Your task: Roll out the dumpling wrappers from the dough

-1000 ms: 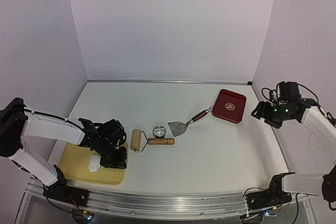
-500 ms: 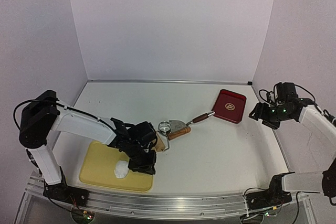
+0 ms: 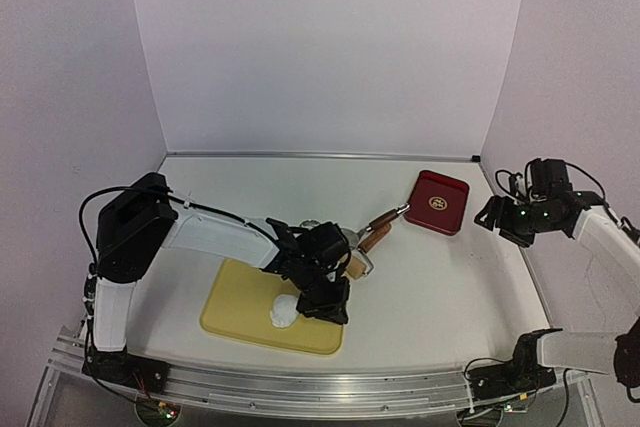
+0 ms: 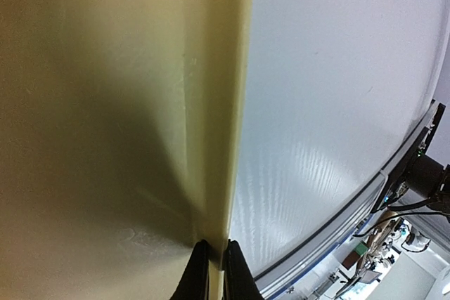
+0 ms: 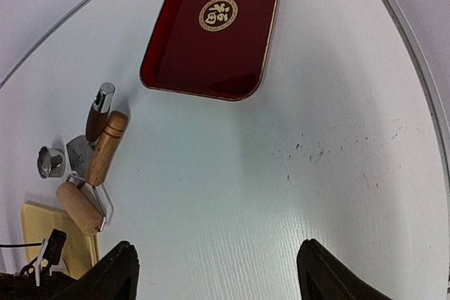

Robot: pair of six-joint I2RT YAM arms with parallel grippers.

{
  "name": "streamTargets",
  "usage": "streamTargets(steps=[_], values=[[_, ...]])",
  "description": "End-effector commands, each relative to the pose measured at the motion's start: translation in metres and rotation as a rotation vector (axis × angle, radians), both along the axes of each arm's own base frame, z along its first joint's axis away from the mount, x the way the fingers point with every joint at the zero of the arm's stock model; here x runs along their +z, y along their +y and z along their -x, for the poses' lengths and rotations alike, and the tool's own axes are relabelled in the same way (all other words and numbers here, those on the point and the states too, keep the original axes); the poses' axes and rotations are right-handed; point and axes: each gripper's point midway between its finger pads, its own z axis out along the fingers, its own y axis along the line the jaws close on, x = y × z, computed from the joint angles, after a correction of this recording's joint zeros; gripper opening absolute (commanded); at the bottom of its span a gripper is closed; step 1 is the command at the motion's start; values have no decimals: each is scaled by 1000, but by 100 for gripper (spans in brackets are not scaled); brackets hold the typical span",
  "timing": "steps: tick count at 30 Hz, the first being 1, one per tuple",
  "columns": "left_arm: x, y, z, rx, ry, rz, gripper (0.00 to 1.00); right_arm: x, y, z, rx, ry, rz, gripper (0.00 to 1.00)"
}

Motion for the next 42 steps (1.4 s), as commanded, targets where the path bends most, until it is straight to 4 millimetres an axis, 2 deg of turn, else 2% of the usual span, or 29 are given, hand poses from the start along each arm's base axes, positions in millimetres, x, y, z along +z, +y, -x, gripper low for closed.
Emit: streamTargets(steps=[1,3,6,9,10,15,18,19,22,25,28,31,36,42], values=[[-15,-24,0,-41,-5,22,0,-1,16,2,67,-7,-24,78],[-11,-35,2,-56,6,52,2,-4,28,2,112,6,-22,78],[4,-46,4,-83,-7,98,14,-12,49,3,183,35,-1,78],[24,-45,2,-83,-46,132,29,-21,72,2,240,69,38,78],[37,-43,-1,-74,-74,146,32,-22,80,1,255,73,48,78],[75,-14,-9,-32,-169,144,48,-25,113,-11,281,70,42,71],[88,24,-27,5,-228,85,53,-26,132,-20,313,56,38,68],[84,42,-33,19,-235,41,54,-29,138,-24,326,55,38,67],[88,107,-72,116,-295,-39,57,-37,164,-38,393,51,2,64],[76,163,-93,186,-318,-109,60,-53,185,-54,447,79,8,59],[60,202,-102,209,-309,-175,60,-65,205,-68,495,97,25,54],[43,223,-102,233,-278,-206,59,-77,217,-78,522,109,44,53],[32,218,-101,251,-253,-150,57,-103,227,-82,548,156,66,48],[4,237,-95,259,-210,-278,50,-132,234,-72,584,217,87,45]])
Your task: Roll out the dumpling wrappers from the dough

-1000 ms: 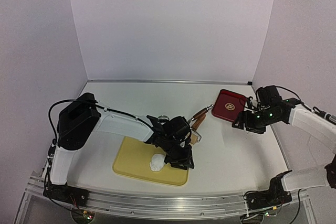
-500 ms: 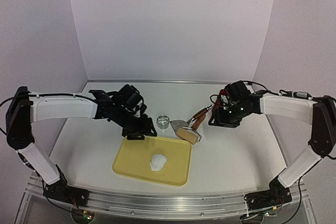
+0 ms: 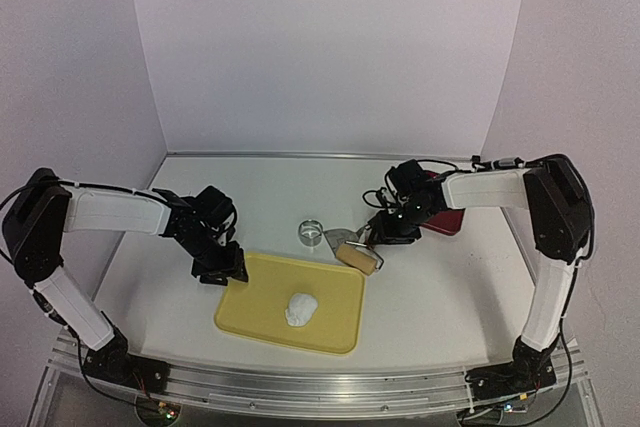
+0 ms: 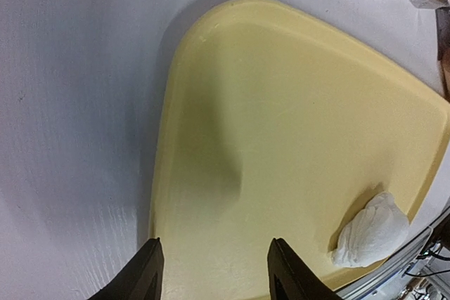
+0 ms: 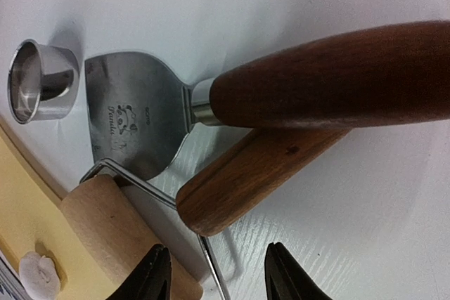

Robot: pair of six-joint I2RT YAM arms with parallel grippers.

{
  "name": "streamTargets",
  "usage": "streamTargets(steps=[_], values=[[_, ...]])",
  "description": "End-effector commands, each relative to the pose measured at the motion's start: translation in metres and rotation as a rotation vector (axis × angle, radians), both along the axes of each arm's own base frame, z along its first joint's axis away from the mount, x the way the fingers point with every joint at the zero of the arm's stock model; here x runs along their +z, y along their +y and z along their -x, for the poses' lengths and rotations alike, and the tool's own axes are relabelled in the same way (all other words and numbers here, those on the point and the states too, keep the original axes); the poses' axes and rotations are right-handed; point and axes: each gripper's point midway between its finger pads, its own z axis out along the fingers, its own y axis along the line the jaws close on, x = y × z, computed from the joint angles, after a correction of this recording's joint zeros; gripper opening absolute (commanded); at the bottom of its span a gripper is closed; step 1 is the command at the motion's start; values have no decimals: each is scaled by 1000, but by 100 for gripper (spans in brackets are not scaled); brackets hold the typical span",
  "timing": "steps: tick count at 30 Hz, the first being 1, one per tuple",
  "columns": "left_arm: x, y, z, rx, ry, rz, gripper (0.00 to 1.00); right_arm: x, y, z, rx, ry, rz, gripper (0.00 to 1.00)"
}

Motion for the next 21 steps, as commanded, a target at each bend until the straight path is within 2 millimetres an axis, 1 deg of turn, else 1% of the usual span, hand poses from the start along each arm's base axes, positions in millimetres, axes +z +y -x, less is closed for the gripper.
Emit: streamTargets(steps=[1,4,7,9,13,18,21], values=[[-16,12,1,10,13,-70,49,-10,10,2,42,7,10,45],[-22,14,5,9,27,-77,46,-18,10,5,47,23,22,42],[-21,10,7,-3,26,-45,38,-21,11,4,49,19,35,35],[-22,11,10,-6,29,-42,34,-22,11,2,44,9,50,33],[-27,17,20,1,58,-58,28,-27,10,-1,44,-12,90,27],[-26,19,34,16,68,-21,28,-30,12,-2,52,-25,112,20],[-16,10,42,17,64,38,28,-27,11,-1,49,-39,126,12]])
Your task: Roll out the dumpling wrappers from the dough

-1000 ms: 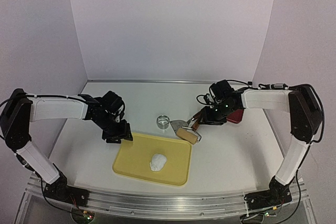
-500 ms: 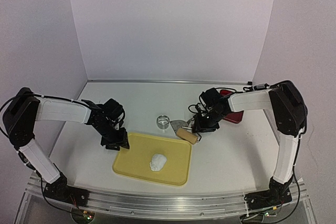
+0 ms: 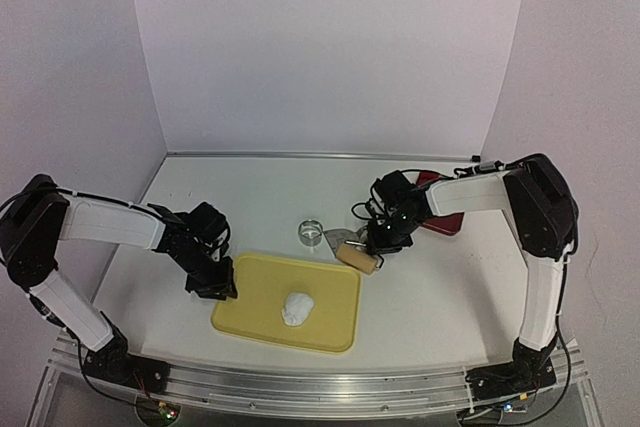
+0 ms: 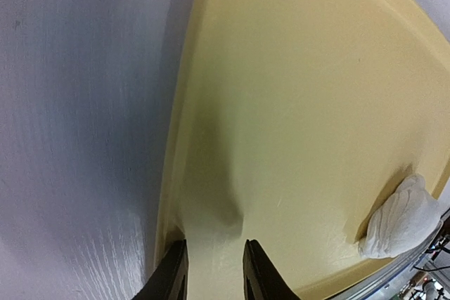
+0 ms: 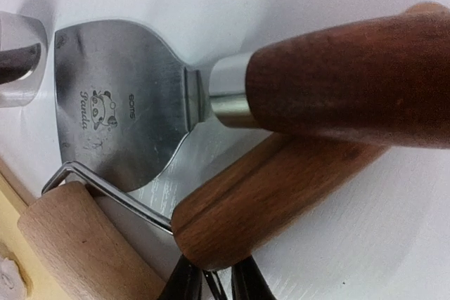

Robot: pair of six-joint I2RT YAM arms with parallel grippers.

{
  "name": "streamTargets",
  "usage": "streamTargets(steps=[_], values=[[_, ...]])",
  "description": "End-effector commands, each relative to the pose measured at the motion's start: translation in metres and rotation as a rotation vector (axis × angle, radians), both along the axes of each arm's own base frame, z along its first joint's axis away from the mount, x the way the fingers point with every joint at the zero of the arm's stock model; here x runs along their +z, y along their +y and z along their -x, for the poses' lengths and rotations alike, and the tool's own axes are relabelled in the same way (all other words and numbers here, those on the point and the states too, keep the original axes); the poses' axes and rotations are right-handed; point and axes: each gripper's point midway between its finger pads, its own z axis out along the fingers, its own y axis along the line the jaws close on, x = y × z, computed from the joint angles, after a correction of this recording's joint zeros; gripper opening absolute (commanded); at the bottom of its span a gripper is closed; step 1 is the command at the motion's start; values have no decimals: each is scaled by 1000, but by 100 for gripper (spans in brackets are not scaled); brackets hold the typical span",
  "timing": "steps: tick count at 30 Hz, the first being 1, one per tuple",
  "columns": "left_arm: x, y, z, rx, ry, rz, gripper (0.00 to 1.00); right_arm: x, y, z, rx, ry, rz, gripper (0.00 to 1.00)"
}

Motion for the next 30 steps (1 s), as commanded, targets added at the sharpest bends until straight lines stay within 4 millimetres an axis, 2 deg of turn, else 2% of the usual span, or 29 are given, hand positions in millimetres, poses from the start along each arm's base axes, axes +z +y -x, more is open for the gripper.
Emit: streamTargets(steps=[1,3,5,8,9,11,14,18,22,24,25,28,30], values=[[11,-6,20,14,18,52,28,4,-1,-4,-4,-46,43,8],[24,-9,21,28,-1,64,30,12,-3,-2,-10,-65,46,2],[46,-14,13,52,-46,87,33,23,-6,2,-24,-85,44,0],[92,-21,-7,109,-150,152,44,48,-12,7,-71,-125,19,0],[113,-27,-16,128,-196,191,48,56,-13,9,-88,-136,4,0],[147,-38,-31,164,-268,274,59,81,-14,13,-130,-166,-45,0],[190,-59,-47,199,-337,426,77,115,-10,19,-198,-199,-124,0],[239,-103,-55,190,-400,637,90,155,4,25,-263,-242,-215,0],[266,-156,-52,111,-414,800,97,190,29,31,-299,-261,-302,0],[275,-176,-50,61,-415,834,99,204,45,35,-293,-264,-338,0],[272,-186,-51,40,-408,830,100,211,53,36,-290,-268,-350,0],[268,-198,-51,20,-399,825,100,225,72,41,-275,-281,-373,0],[264,-197,-54,44,-393,809,100,232,83,47,-254,-284,-392,0]])
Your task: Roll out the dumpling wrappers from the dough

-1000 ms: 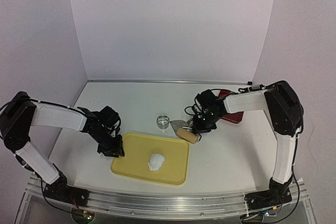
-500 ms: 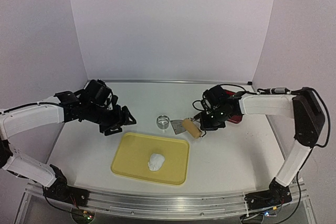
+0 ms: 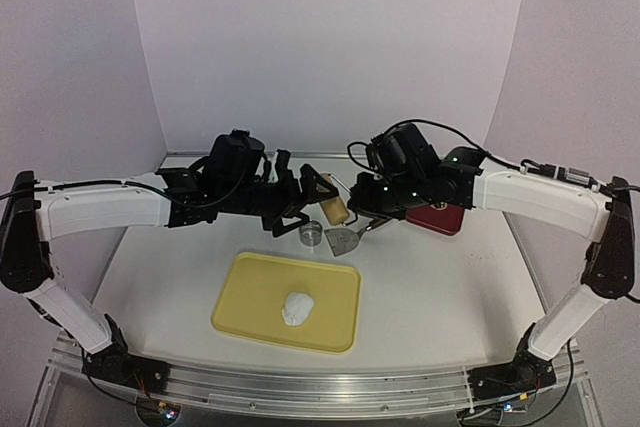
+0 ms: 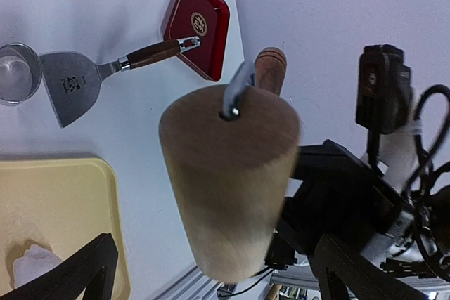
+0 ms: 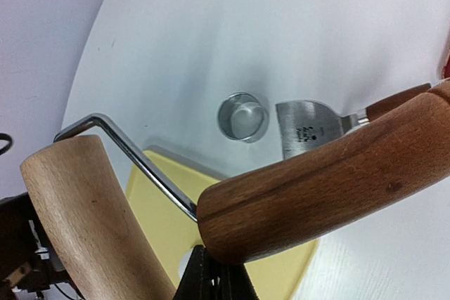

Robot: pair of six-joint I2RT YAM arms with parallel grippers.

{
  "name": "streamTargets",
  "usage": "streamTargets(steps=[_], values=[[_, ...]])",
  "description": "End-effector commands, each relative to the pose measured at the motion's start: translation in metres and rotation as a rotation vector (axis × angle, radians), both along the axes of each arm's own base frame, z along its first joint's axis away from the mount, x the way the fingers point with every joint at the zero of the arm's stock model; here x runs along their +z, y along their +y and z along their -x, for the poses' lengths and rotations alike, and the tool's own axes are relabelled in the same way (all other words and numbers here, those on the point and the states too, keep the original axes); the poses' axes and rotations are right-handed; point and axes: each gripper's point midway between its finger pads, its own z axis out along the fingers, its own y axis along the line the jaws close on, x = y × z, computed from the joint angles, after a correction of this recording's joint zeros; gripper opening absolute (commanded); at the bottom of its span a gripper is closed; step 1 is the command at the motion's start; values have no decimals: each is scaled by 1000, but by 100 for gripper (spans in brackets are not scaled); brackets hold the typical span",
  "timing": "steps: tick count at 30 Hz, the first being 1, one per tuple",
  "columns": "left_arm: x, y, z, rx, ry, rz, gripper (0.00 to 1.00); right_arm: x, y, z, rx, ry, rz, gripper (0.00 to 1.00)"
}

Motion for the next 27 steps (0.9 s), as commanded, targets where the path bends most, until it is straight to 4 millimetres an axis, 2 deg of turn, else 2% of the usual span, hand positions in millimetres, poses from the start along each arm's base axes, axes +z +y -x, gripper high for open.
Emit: streamTargets(steps=[1,5,7,9,15,18,20,22,23,27], values=[[32,-9,-8,16,-41,83,100,39,28,-2,-20,-58,-91,0],[31,-7,-11,42,-35,82,99,48,46,9,25,-67,-110,0],[34,-7,-12,48,-42,89,95,49,52,13,46,-64,-116,0],[37,-7,-13,52,-49,98,78,48,56,16,56,-61,-118,0],[42,-3,-16,80,-64,132,37,44,69,33,134,-22,-134,0],[44,1,-14,89,-66,140,14,41,65,37,128,-15,-130,1],[47,5,-12,94,-78,152,2,41,57,36,101,-27,-120,13],[54,10,-10,97,-100,171,0,43,49,36,81,-41,-116,25],[58,13,-7,95,-115,184,0,45,43,35,65,-55,-110,35],[72,22,0,81,-165,199,0,46,21,36,22,-97,-81,65]])
